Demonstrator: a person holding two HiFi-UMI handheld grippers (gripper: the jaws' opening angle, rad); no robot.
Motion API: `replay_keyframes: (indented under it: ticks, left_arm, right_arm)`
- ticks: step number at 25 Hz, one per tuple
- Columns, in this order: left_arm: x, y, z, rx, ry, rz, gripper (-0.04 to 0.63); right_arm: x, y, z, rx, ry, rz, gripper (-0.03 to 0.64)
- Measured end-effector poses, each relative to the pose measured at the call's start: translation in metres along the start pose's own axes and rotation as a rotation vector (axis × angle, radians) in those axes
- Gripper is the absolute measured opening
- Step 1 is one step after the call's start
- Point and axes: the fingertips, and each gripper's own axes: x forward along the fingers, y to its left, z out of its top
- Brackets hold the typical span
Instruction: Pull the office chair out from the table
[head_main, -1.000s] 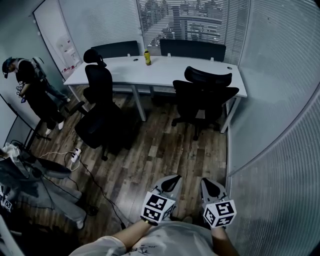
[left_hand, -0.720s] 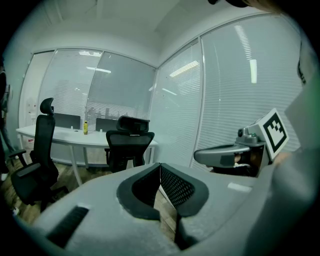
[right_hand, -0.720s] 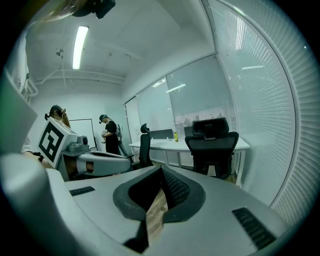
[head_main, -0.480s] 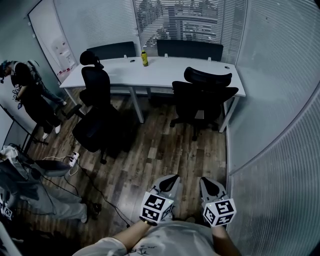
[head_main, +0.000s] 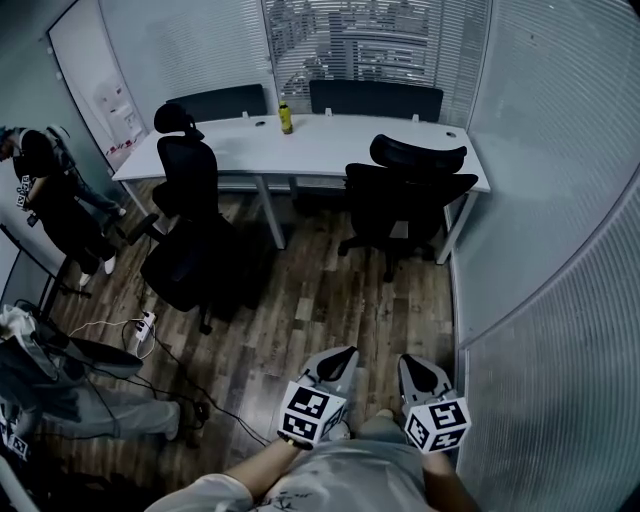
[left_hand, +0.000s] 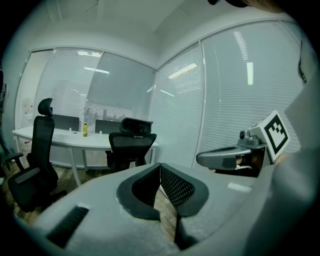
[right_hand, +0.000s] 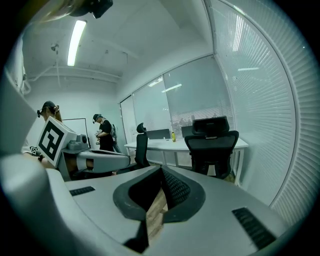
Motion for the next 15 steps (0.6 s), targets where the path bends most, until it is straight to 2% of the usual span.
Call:
replay_keyframes:
  ticks: [15]
  left_arm:
    - [0.035, 0.042, 0.010, 0.020, 0.007, -0.016, 0.011]
  right_arm:
    - [0.053, -0.019, 0.010, 0.018, -0.018, -0.020, 0.008]
